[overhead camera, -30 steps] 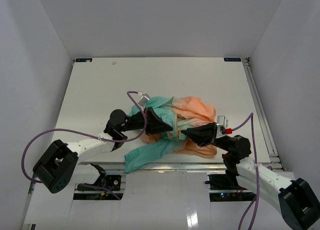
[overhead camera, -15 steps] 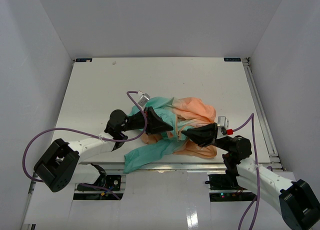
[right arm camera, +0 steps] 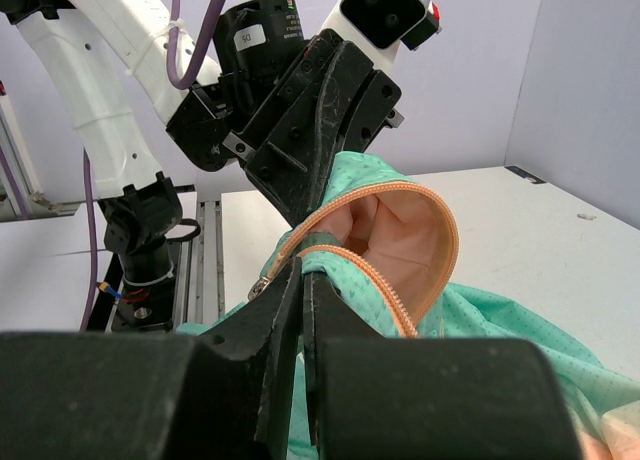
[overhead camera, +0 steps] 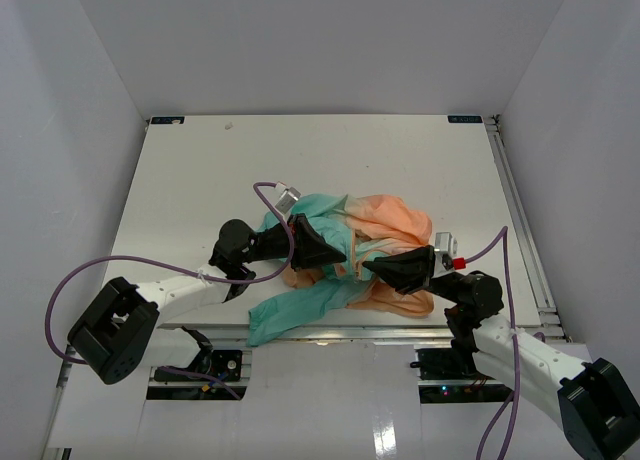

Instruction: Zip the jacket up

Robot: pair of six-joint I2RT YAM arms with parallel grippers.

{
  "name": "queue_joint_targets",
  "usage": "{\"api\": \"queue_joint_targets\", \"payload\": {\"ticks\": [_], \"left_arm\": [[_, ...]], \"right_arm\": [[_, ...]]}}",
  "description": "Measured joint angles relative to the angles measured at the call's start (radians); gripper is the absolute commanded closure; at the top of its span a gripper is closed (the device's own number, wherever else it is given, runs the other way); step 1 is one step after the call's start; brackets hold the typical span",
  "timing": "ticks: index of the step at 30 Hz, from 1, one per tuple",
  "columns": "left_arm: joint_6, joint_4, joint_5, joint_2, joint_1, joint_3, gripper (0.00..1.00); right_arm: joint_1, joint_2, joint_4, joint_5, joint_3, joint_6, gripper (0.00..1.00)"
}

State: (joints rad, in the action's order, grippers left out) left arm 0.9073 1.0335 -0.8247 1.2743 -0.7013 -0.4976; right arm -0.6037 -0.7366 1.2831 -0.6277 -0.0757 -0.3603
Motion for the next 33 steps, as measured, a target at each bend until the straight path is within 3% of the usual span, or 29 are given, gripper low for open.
{"api": "queue_joint_targets", "payload": {"ticks": [33], "left_arm": [[-0.012, 0.005, -0.004, 0.014, -0.001, 0.000, 1.00]], "right_arm": [[0.000, 0.009, 0.000, -0.004, 0.000, -0.014, 0.92]]}}
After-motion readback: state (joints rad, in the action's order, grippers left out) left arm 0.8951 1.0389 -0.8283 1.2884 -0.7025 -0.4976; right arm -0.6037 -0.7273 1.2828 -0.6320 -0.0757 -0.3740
